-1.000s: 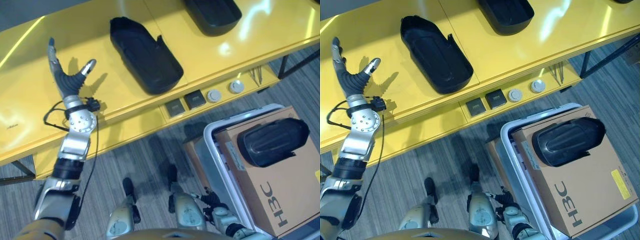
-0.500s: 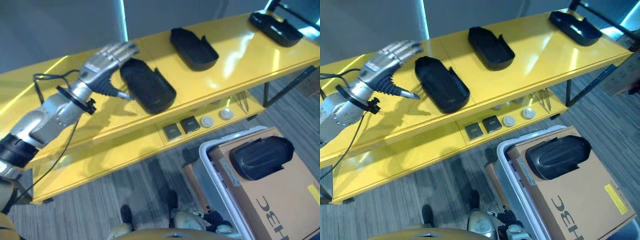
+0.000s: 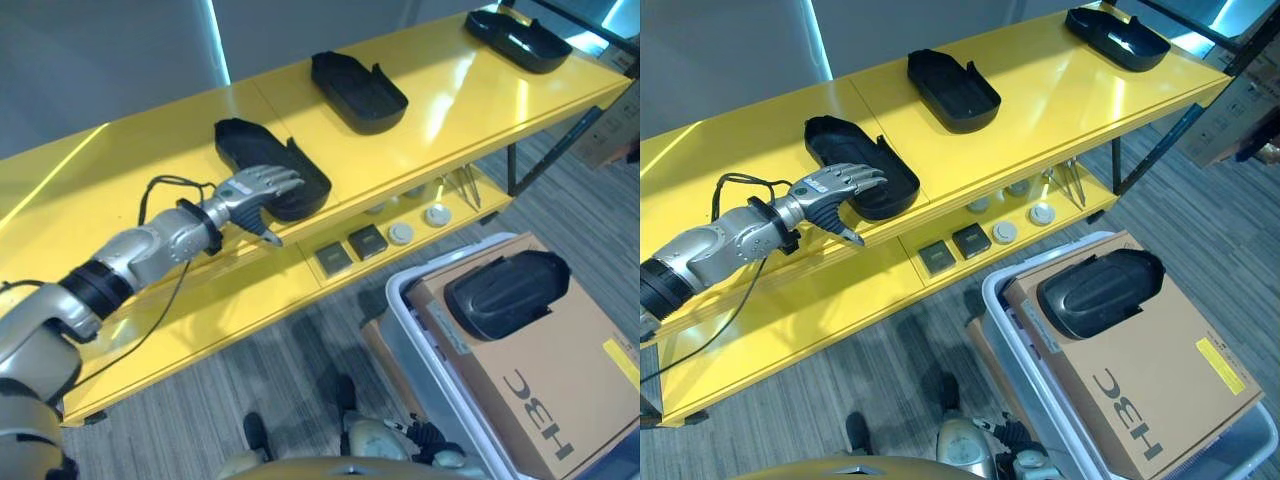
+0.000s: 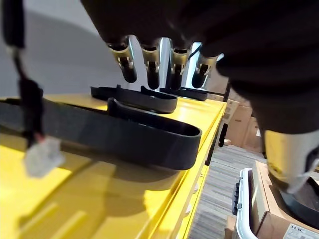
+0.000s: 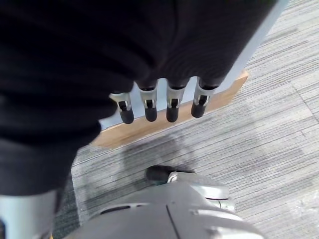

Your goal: Move parts from the plastic box to the shelf.

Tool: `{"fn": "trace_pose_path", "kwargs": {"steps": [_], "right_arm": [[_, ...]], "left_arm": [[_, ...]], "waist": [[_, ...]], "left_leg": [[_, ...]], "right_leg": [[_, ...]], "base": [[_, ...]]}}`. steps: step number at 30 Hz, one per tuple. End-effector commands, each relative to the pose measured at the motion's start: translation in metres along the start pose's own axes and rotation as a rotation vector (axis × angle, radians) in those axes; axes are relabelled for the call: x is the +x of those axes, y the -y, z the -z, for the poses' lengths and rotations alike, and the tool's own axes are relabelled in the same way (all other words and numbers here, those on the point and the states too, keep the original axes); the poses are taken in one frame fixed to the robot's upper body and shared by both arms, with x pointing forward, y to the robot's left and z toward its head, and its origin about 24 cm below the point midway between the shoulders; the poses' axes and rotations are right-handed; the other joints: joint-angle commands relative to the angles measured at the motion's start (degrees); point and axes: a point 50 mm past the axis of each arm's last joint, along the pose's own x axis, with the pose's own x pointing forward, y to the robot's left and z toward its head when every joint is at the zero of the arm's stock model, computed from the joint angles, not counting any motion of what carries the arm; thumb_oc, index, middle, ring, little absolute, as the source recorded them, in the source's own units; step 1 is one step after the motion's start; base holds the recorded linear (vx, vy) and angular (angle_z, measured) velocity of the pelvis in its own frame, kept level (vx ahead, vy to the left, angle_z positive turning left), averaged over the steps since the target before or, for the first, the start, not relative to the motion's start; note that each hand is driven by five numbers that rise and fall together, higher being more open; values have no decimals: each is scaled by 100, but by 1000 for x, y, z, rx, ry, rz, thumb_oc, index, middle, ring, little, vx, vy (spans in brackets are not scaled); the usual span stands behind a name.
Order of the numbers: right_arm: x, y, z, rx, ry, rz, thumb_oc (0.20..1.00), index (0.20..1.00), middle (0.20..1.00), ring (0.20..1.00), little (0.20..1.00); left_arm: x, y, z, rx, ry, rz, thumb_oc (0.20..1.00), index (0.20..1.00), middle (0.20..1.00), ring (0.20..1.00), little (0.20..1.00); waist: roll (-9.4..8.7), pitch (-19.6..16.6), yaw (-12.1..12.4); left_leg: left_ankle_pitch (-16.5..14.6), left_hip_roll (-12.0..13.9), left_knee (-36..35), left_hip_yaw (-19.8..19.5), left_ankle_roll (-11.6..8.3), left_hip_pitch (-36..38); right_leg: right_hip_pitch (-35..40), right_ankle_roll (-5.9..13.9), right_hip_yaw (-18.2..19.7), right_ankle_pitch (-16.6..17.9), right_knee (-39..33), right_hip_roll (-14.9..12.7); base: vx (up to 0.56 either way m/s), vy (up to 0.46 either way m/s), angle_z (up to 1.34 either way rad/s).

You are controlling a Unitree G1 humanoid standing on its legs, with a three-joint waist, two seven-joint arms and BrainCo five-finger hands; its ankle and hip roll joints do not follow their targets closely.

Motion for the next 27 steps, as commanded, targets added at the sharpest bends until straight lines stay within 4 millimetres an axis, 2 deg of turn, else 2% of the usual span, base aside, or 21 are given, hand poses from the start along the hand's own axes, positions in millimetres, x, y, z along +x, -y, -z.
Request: {"fn": "trace_pose_path", "kwargs": {"steps": [1, 2, 3, 7, 12, 15, 16, 18, 20, 22, 24, 27], "right_arm": [[-1, -4, 7, -24, -27, -12, 1000, 1000, 1000, 1000, 1000], [-1, -4, 6, -23, -26, -12, 1000, 1000, 1000, 1000, 1000], [-1, -5, 4, -22, -21, -13, 1000, 1000, 1000, 1000, 1000], [0, -6, 0, -20, -10, -14, 1000, 1000, 1000, 1000, 1000], [0, -10, -4, -28, 4, -28, 1000, 1000, 1000, 1000, 1000], [0, -10, -4, -29, 3, -31, 1000, 1000, 1000, 1000, 1000], [0, -9, -3, -31, 1, -30, 1000, 1000, 1000, 1000, 1000], [0, -8, -3, -31, -2, -28, 1000, 1000, 1000, 1000, 1000], [0, -6, -2, -41, -4, -30, 1000, 1000, 1000, 1000, 1000], [0, -5, 0, -46, -7, -35, 1000, 1000, 1000, 1000, 1000], [0, -3, 2, -55, -4, -38, 1000, 1000, 1000, 1000, 1000], [-1, -3, 2, -61, 7, -43, 1000, 1000, 1000, 1000, 1000]], "left_arm": [[3, -54, 21, 120, -82, -149, 561, 561, 561, 561, 561], [5, -51, 23, 113, -101, -152, 470, 470, 470, 470, 470], [6, -47, 26, 94, -129, -159, 200, 200, 200, 200, 200], [9, -41, 29, 74, -166, -158, 200, 200, 200, 200, 200], [3, -31, 49, 40, -286, -154, 200, 200, 200, 200, 200], [-1, -32, 53, 44, -306, -153, 200, 200, 200, 200, 200], [-7, -33, 61, 50, -343, -160, 200, 200, 200, 200, 200], [-11, -33, 64, 50, -350, -155, 200, 200, 200, 200, 200], [-27, -41, 71, 34, -334, -146, 200, 200, 200, 200, 200], [-33, -43, 72, 35, -326, -131, 200, 200, 200, 200, 200], [-43, -51, 74, 101, -295, -89, 200, 200, 200, 200, 200], [-47, -56, 71, 221, -245, -33, 200, 200, 200, 200, 200]], "waist": [[-109, 371, 34], [-109, 387, 32], [-114, 403, 32], [-111, 434, 41], [-148, 442, 60], [-151, 444, 74], [-154, 448, 88], [-152, 448, 92], [-143, 429, 109], [-142, 416, 106], [-121, 378, 112], [-112, 355, 104]], "left_leg": [[-197, 210, 9, -203, -121, 202], [-195, 207, 9, -210, -118, 189], [-191, 207, 9, -215, -114, 182], [-189, 196, 9, -223, -106, 169], [-186, 191, 9, -188, -98, 159], [-185, 190, 9, -189, -97, 159], [-181, 190, 9, -186, -98, 155], [-180, 189, 9, -189, -97, 154], [-180, 194, 9, -190, -108, 157], [-181, 192, 9, -186, -113, 161], [-181, 192, 9, -177, -127, 172], [-186, 195, 9, -179, -137, 175]], "right_leg": [[202, 646, -80, -100, 4, -388], [198, 646, -86, -99, 4, -394], [193, 642, -86, -96, 4, -399], [190, 638, -98, -90, 4, -407], [177, 639, -85, -83, 4, -417], [179, 636, -85, -85, 4, -418], [174, 635, -90, -84, 4, -419], [179, 637, -91, -84, 4, -416], [182, 637, -97, -82, 4, -421], [185, 637, -95, -82, 4, -419], [187, 644, -95, -86, 4, -410], [188, 663, -97, -87, 4, -408]], "base": [[0, 0, 0], [0, 0, 0], [-17, 7, 3], [-3, 2, 1], [0, 0, 0], [0, 0, 0], [0, 0, 0], [0, 0, 0], [15, 3, 0], [16, 6, -1], [33, 10, 0], [0, 0, 0]]}}
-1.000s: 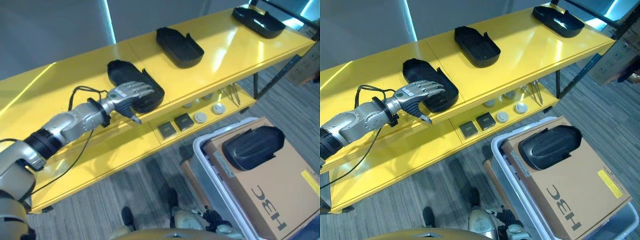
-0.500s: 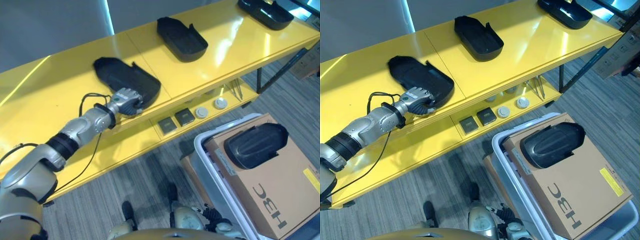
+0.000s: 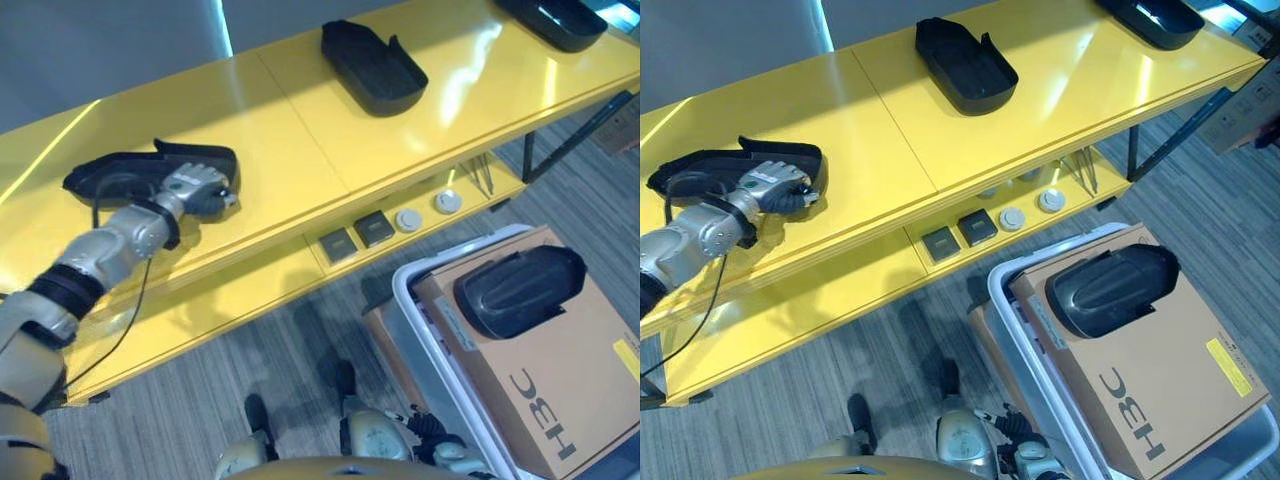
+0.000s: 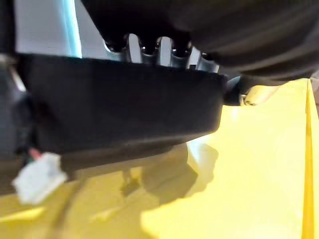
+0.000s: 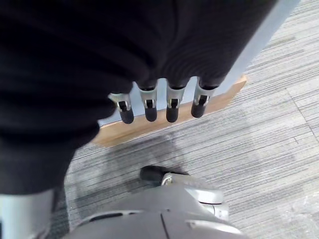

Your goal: Move parts from the plastic box to the shelf.

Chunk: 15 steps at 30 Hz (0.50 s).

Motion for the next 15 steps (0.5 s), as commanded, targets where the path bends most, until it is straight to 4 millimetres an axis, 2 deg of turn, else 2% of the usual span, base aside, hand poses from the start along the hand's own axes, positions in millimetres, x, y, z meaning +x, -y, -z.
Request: {"fn": "trace_pose_path", "kwargs": {"steps": [1, 8, 14, 15], "right_arm": [[-4, -9, 11, -50, -15, -53, 1000, 1000, 1000, 1000, 1000], [-4, -7, 12, -76, 8, -57, 1000, 1000, 1000, 1000, 1000], [-4, -3, 12, -98, 17, -41, 1000, 1000, 1000, 1000, 1000], [-4, 3, 10, -102, 25, -25, 1000, 1000, 1000, 1000, 1000]], "left_arm": [[-1, -45, 9, 161, 36, -86, 200, 200, 200, 200, 200], [-6, -49, 4, 494, 177, 48, 200, 200, 200, 200, 200], [-8, -38, 1, 740, 294, 167, 200, 200, 200, 200, 200], [-10, -35, 4, 794, 308, 187, 200, 200, 200, 200, 200]], "waist": [[-119, -45, -28], [-87, -102, -38], [-38, -144, -69], [26, -147, -96]], "left_leg": [[-162, 185, -9, -195, -140, 163], [-185, 180, -9, -199, -158, 204], [-202, 180, -9, -193, -168, 218], [-208, 171, -9, -180, -165, 221]], "right_leg": [[172, 670, -65, -66, 10, -414], [216, 697, -65, -86, 10, -407], [230, 717, -99, -105, 10, -411], [223, 723, -86, -101, 10, -413]], "base": [[0, 0, 0], [9, 2, 0], [0, 0, 0], [0, 0, 0]]}}
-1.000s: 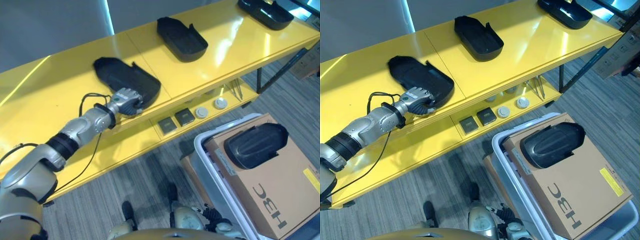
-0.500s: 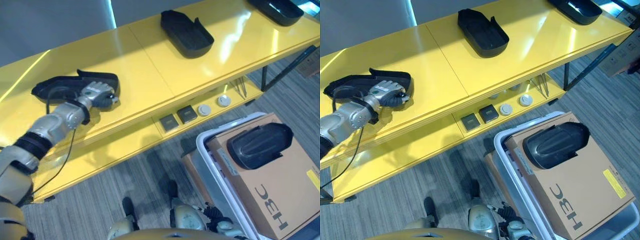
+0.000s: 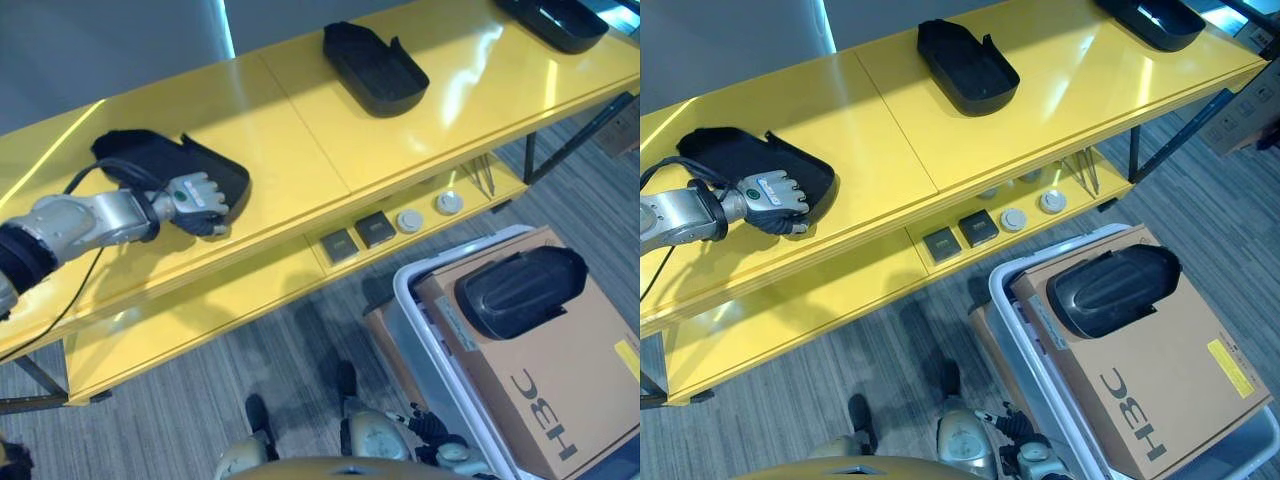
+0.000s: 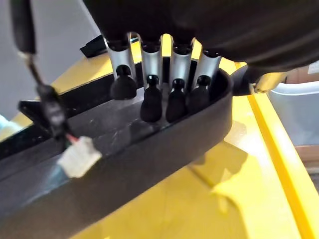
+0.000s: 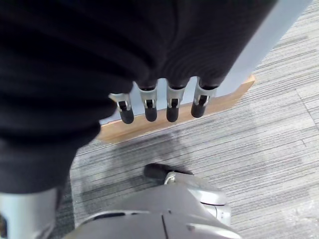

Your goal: Move parts from the plastic box to the shelf.

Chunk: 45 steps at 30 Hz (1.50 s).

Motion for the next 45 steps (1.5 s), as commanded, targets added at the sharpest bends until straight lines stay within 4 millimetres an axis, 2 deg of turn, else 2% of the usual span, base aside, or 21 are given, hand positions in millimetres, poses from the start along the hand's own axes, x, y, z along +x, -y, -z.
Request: {"fn": "trace_pose_path", "kwargs": {"steps": [1, 2, 5, 9, 10, 11, 12, 13, 18, 27, 32, 33, 36, 37, 39, 40, 41, 42, 44, 45], "right_arm": [[-4, 2, 11, -76, -8, -9, 1000, 1000, 1000, 1000, 1000], [-4, 2, 11, -76, -8, -10, 1000, 1000, 1000, 1000, 1000], [-4, 12, 12, -110, -8, 7, 1000, 1000, 1000, 1000, 1000], [-4, 19, 15, -125, -19, 22, 1000, 1000, 1000, 1000, 1000], [-4, 19, 15, -125, -19, 22, 1000, 1000, 1000, 1000, 1000], [-4, 22, 15, -129, -23, 28, 1000, 1000, 1000, 1000, 1000], [-4, 23, 15, -127, -21, 29, 1000, 1000, 1000, 1000, 1000], [-5, 23, 15, -129, -19, 29, 1000, 1000, 1000, 1000, 1000], [-4, 29, 10, -145, 5, 38, 1000, 1000, 1000, 1000, 1000], [-5, 39, 14, -186, -2, 53, 1000, 1000, 1000, 1000, 1000], [-6, 42, 18, -191, -17, 59, 1000, 1000, 1000, 1000, 1000], [-7, 42, 19, -180, -22, 62, 1000, 1000, 1000, 1000, 1000], [-7, 42, 19, -165, -22, 64, 1000, 1000, 1000, 1000, 1000], [-7, 40, 19, -165, -21, 57, 1000, 1000, 1000, 1000, 1000], [-7, 37, 20, -162, -21, 48, 1000, 1000, 1000, 1000, 1000], [-7, 20, 22, -122, -19, 19, 1000, 1000, 1000, 1000, 1000], [-8, 9, 22, -88, -11, 0, 1000, 1000, 1000, 1000, 1000], [-7, -7, 17, -37, 10, -23, 1000, 1000, 1000, 1000, 1000], [-8, -16, 15, 11, 23, -30, 1000, 1000, 1000, 1000, 1000], [-8, -15, 15, 8, 25, -28, 1000, 1000, 1000, 1000, 1000]], "left_arm": [[-18, -2, 25, 132, -70, 14, 200, 200, 200, 200, 200], [-18, -2, 25, 132, -70, 14, 200, 200, 200, 200, 200], [-30, 20, 27, 146, -93, 102, 200, 200, 200, 200, 200], [-36, 29, 29, 169, -100, 141, 206, 206, 206, 206, 206], [-36, 30, 29, 169, -100, 141, 354, 354, 354, 354, 354], [-38, 31, 29, 184, -102, 152, 407, 407, 407, 407, 407], [-38, 31, 30, 190, -105, 149, 410, 410, 410, 410, 410], [-40, 31, 31, 196, -103, 146, 200, 200, 200, 200, 200], [-42, 27, 31, 259, -78, 115, 200, 200, 200, 200, 200], [-52, 29, 30, 297, -54, 126, 200, 200, 200, 200, 200], [-59, 35, 31, 297, -65, 152, 200, 200, 200, 200, 200], [-68, 42, 34, 290, -82, 185, 200, 200, 200, 200, 200], [-77, 51, 35, 278, -97, 229, 200, 200, 200, 200, 200], [-80, 52, 37, 277, -113, 233, 263, 263, 263, 263, 263], [-83, 54, 39, 277, -126, 235, 501, 501, 501, 501, 501], [-95, 54, 52, 274, -214, 220, 1000, 1000, 1000, 1000, 1000], [-99, 47, 63, 293, -282, 174, 1000, 1000, 1000, 1000, 1000], [-102, 37, 74, 259, -382, 89, 1000, 1000, 1000, 1000, 1000], [-105, 26, 74, 177, -501, -94, 1000, 1000, 1000, 1000, 1000], [-104, 22, 65, 145, -516, -170, 1000, 1000, 1000, 1000, 1000]], "waist": [[55, -142, -111], [55, -143, -112], [167, -149, -150], [227, -161, -169], [228, -162, -173], [251, -170, -172], [258, -171, -171], [266, -179, -165], [364, -209, -184], [526, -234, -211], [559, -245, -208], [550, -254, -194], [551, -259, -177], [533, -263, -160], [498, -268, -140], [268, -284, -3], [141, -301, 80], [-68, -295, 192], [-185, -262, 321], [-157, -273, 322]], "left_leg": [[-207, 187, -20, -175, -153, 206], [-207, 187, -20, -176, -154, 206], [-210, 193, -20, -157, -159, 216], [-212, 200, -20, -178, -163, 237], [-211, 200, -20, -182, -163, 237], [-209, 203, -20, -186, -166, 237], [-207, 204, -20, -191, -168, 237], [-206, 200, -20, -199, -170, 239], [-204, 203, -20, -226, -179, 234], [-194, 194, -20, -271, -187, 230], [-196, 189, -20, -259, -191, 259], [-199, 182, -20, -260, -189, 269], [-201, 172, -20, -246, -189, 279], [-202, 172, -20, -249, -188, 286], [-204, 172, -20, -248, -188, 289], [-199, 173, -20, -257, -187, 301], [-216, 180, -20, -265, -189, 314], [-198, 176, -20, -278, -189, 300], [-179, 179, -20, -297, -188, 290], [-158, 175, -20, -313, -184, 263]], "right_leg": [[206, 739, -71, -112, -26, -396], [206, 739, -71, -112, -26, -396], [213, 744, -78, -119, -26, -391], [253, 739, -103, -138, -26, -382], [256, 738, -107, -139, -26, -382], [276, 737, -120, -150, -26, -384], [288, 737, -129, -152, -26, -384], [299, 735, -137, -154, -26, -382], [321, 737, -172, -170, -26, -378], [365, 749, -211, -176, -26, -390], [407, 748, -232, -193, -26, -398], [418, 746, -238, -200, -26, -394], [433, 748, -241, -198, -26, -405], [441, 748, -245, -196, -26, -407], [445, 749, -250, -199, -26, -410], [470, 747, -261, -200, -26, -417], [493, 749, -276, -215, -26, -415], [490, 740, -286, -209, -26, -419], [495, 734, -299, -212, -26, -425], [472, 723, -300, -196, -26, -426]], "base": [[0, 0, 0], [0, 0, 0], [0, 0, 0], [0, 0, 0], [0, 0, 0], [0, 0, 0], [0, 0, 0], [0, 0, 0], [-9, 2, 5], [-1, 2, 1], [0, 0, 0], [0, 0, 0], [0, 0, 0], [0, 0, 0], [-4, -1, 3], [3, -6, 5], [0, 0, 0], [-33, -17, -4], [-36, -19, -1], [0, 0, 0]]}}
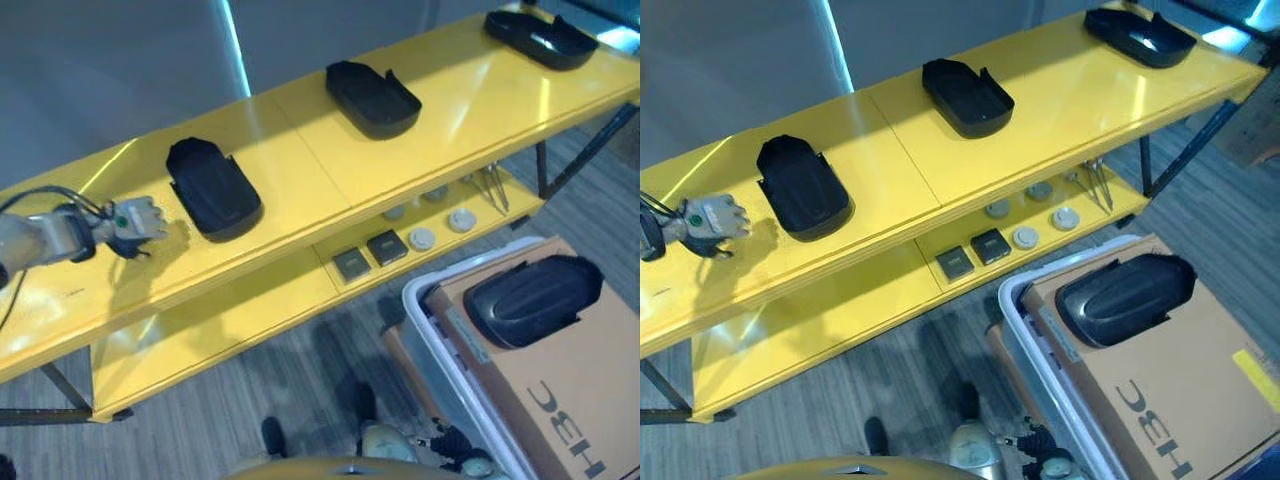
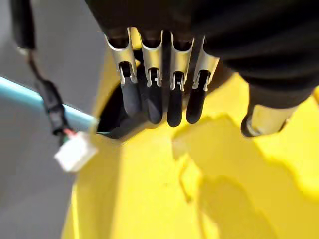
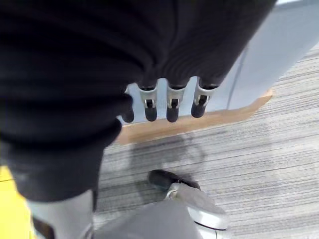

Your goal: Move parts from the plastic box to the shelf.

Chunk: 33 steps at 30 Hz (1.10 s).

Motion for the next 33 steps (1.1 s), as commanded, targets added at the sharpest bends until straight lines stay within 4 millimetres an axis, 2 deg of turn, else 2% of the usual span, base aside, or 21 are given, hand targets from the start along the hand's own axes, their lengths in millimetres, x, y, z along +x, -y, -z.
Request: {"fn": "trace_pose_path", "kwargs": {"steps": [1, 2, 3, 4, 5, 6, 7, 8, 9, 10, 11, 12, 13, 15, 18, 20, 21, 23, 28, 32, 33], "right_arm": [[-2, -30, -12, 74, 58, -62, 1000, 1000, 1000, 1000, 1000], [-2, -34, -10, 101, 45, -59, 1000, 1000, 1000, 1000, 1000], [-2, -30, -10, 88, 47, -55, 1000, 1000, 1000, 1000, 1000], [-2, -31, -8, 91, 32, -49, 1000, 1000, 1000, 1000, 1000], [-2, -35, -7, 74, 6, -51, 1000, 1000, 1000, 1000, 1000], [-1, -35, -7, 53, -2, -53, 1000, 1000, 1000, 1000, 1000], [-1, -38, -7, 31, -12, -59, 1000, 1000, 1000, 1000, 1000], [-1, -37, -7, 29, -12, -58, 1000, 1000, 1000, 1000, 1000], [0, -38, -10, 14, -17, -58, 1000, 1000, 1000, 1000, 1000], [2, -36, -17, 15, -7, -50, 1000, 1000, 1000, 1000, 1000], [3, -35, -20, 21, 6, -50, 1000, 1000, 1000, 1000, 1000], [4, -35, -26, 25, 24, -46, 1000, 1000, 1000, 1000, 1000], [5, -34, -26, 25, 23, -44, 1000, 1000, 1000, 1000, 1000], [7, -36, -39, 26, 58, -45, 1000, 1000, 1000, 1000, 1000], [7, -38, -45, 25, 76, -46, 1000, 1000, 1000, 1000, 1000], [9, -40, -57, 19, 103, -37, 1000, 1000, 1000, 1000, 1000], [9, -39, -57, 20, 103, -36, 1000, 1000, 1000, 1000, 1000], [10, -41, -64, 2, 121, -30, 1000, 1000, 1000, 1000, 1000], [11, -40, -67, -14, 111, -15, 1000, 1000, 1000, 1000, 1000], [11, -42, -64, -42, 98, -22, 1000, 1000, 1000, 1000, 1000], [11, -42, -60, -39, 78, -18, 1000, 1000, 1000, 1000, 1000]], "left_arm": [[-25, -38, 42, -49, -275, -267, 1000, 1000, 1000, 1000, 1000], [-28, -41, 34, -161, -323, -360, 1000, 1000, 1000, 1000, 1000], [-32, -38, 32, -170, -333, -356, 1000, 1000, 1000, 1000, 1000], [-39, -38, 22, -278, -394, -442, 1000, 1000, 1000, 1000, 1000], [-44, -35, -3, -620, -526, -651, 1000, 1000, 1000, 1000, 1000], [-47, -44, -19, -805, -553, -784, 1000, 1000, 1000, 1000, 1000], [-45, -47, -30, -932, -561, -858, 1000, 1000, 1000, 1000, 1000], [-46, -47, -30, -933, -563, -858, 1000, 1000, 1000, 1000, 1000], [-41, -62, -52, -1179, -520, -1026, 1000, 1000, 1000, 1000, 1000], [-40, -69, -68, -1364, -450, -1073, 1000, 1000, 1000, 1000, 1000], [-37, -78, -83, -1536, -391, -1137, 504, 504, 504, 504, 504], [-33, -78, -92, -1609, -365, -1108, 200, 200, 200, 200, 200], [-33, -78, -92, -1612, -364, -1108, 200, 200, 200, 200, 200], [-23, -87, -121, -1819, -190, -1008, 200, 200, 200, 200, 200], [-17, -91, -130, -1888, -149, -987, 200, 200, 200, 200, 200], [1, -99, -150, -2137, -37, -935, 200, 200, 200, 200, 200], [1, -99, -150, -2137, -35, -935, 200, 200, 200, 200, 200], [19, -108, -159, -2231, 34, -879, 200, 200, 200, 200, 200], [44, -122, -156, -2268, 71, -886, 200, 200, 200, 200, 200], [56, -132, -146, -2206, 63, -926, 200, 200, 200, 200, 200], [61, -140, -141, -2139, 61, -957, 200, 200, 200, 200, 200]], "waist": [[-343, 261, 182], [-379, 273, 263], [-333, 268, 209], [-331, 286, 232], [-362, 320, 244], [-371, 336, 215], [-385, 347, 206], [-380, 344, 196], [-396, 385, 198], [-425, 421, 215], [-424, 450, 219], [-430, 461, 233], [-424, 456, 236], [-434, 531, 260], [-444, 554, 268], [-453, 639, 253], [-449, 638, 256], [-454, 715, 225], [-450, 797, 158], [-456, 809, 120], [-460, 806, 98]], "left_leg": [[-212, 79, -21, -174, -79, 258], [-215, 83, -21, -186, -80, 271], [-195, 79, -21, -179, -77, 256], [-202, 86, -21, -193, -79, 264], [-230, 100, -21, -222, -82, 296], [-223, 105, -21, -248, -70, 284], [-253, 114, -21, -271, -66, 304], [-229, 110, -21, -272, -63, 285], [-229, 114, -21, -292, -44, 282], [-235, 112, -21, -314, -26, 254], [-260, 118, -21, -319, -14, 264], [-234, 107, -21, -333, 5, 219], [-234, 106, -21, -334, 6, 215], [-210, 113, -21, -346, 33, 157], [-192, 112, -21, -365, 42, 123], [-143, 108, -21, -403, 54, 7], [-142, 109, -21, -405, 54, 0], [-101, 109, -21, -423, 61, -112], [-57, 88, -21, -420, 70, -260], [-44, 80, -21, -418, 68, -343], [-51, 76, -21, -412, 62, -360]], "right_leg": [[393, 745, -155, -170, -29, -510], [416, 733, -162, -185, -29, -505], [396, 728, -153, -167, -29, -509], [410, 713, -154, -185, -29, -504], [461, 675, -172, -236, -29, -493], [459, 646, -175, -232, -29, -492], [486, 630, -187, -262, -29, -484], [468, 625, -186, -242, -29, -487], [483, 603, -194, -244, -29, -492], [472, 586, -198, -244, -29, -493], [492, 577, -203, -254, -29, -487], [455, 567, -205, -230, -29, -489], [451, 568, -205, -229, -29, -489], [408, 555, -203, -209, -29, -479], [381, 552, -200, -205, -29, -468], [287, 551, -213, -174, -29, -462], [282, 551, -215, -173, -29, -461], [170, 555, -208, -131, -29, -461], [-1, 568, -189, -77, -29, -471], [-86, 572, -170, -47, -29, -483], [-92, 578, -183, -54, -29, -497]], "base": [[-10, -22, 4], [-5, -11, 4], [-16, -12, 6], [-5, -9, 7], [0, 0, 0], [10, -10, 4], [-13, -8, 8], [-10, -6, 21], [-36, 0, 32], [-21, 2, 20], [-36, 2, 14], [0, 0, 0], [0, 0, 0], [-34, -4, -6], [-13, -3, -1], [-52, -16, -3], [-66, -23, 2], [-51, -18, 6], [-2, 0, -1], [9, -2, 0], [44, -5, -1]]}}
